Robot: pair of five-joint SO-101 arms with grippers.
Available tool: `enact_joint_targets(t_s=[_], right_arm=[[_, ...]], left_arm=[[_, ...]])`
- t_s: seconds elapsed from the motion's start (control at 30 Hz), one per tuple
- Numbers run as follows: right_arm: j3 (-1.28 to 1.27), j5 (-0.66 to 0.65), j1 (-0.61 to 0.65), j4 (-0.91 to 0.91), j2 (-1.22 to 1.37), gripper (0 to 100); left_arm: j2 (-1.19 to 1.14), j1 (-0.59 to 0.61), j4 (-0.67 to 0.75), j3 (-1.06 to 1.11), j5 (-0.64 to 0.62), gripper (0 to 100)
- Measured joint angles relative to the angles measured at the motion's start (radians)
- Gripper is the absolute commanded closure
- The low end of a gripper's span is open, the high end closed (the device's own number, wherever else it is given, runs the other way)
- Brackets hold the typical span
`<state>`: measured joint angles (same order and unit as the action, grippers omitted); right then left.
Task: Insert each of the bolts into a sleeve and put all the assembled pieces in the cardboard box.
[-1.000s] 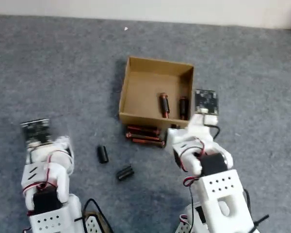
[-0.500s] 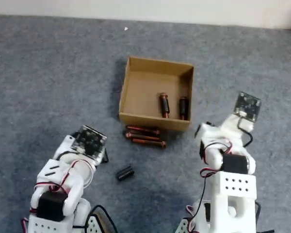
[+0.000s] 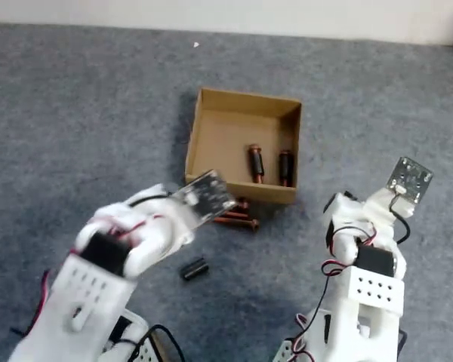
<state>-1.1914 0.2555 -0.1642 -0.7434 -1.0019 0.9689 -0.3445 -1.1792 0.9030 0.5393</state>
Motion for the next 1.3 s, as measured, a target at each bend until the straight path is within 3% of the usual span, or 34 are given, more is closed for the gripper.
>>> enact_joint_targets(t_s=[0.23,0.5,0.73,1.3], right_arm=[[0.000,0.000,-0.021,0.000,0.000,99.3],[0.000,0.000,-0.021,0.000,0.000,99.3],[0.000,0.000,-0.021,0.000,0.000,99.3],[0.000,-0.002,-0.021,0.000,0.000,99.3]], left_arm=[[-0.387,-0.095,0.008,-0.167,0.087,81],[-0.694,-0.163,0.143,-0.265,0.097,81],[-0.868,-0.189,0.216,-0.345,0.097,81],[-1.185,-0.253,0.227,-0.534,0.097,83]])
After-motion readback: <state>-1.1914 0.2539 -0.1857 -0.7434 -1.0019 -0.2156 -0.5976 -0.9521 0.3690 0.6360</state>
